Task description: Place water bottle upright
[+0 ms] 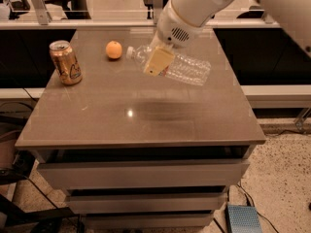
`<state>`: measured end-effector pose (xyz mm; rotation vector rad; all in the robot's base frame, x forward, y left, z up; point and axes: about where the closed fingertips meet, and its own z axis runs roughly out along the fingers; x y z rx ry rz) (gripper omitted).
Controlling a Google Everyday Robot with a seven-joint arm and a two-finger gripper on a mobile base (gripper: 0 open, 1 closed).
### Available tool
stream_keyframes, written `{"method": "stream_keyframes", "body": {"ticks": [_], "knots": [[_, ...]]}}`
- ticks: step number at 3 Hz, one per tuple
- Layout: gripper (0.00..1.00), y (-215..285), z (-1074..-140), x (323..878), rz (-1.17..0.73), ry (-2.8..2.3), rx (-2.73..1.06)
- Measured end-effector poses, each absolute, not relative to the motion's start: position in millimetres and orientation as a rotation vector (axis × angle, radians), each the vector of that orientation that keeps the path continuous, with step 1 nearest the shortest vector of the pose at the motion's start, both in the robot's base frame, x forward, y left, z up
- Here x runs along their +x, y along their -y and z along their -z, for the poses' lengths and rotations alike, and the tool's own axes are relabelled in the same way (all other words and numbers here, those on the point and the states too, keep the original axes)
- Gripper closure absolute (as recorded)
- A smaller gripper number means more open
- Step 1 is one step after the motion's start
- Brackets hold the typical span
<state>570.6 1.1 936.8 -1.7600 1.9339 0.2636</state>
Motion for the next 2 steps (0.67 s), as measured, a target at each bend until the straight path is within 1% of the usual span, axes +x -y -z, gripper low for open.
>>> {"method": "stream_keyframes", "body": {"ticks": [2], "knots": [[1.00, 14.8, -987.9, 572.2, -0.635, -1.678, -1.483]]}}
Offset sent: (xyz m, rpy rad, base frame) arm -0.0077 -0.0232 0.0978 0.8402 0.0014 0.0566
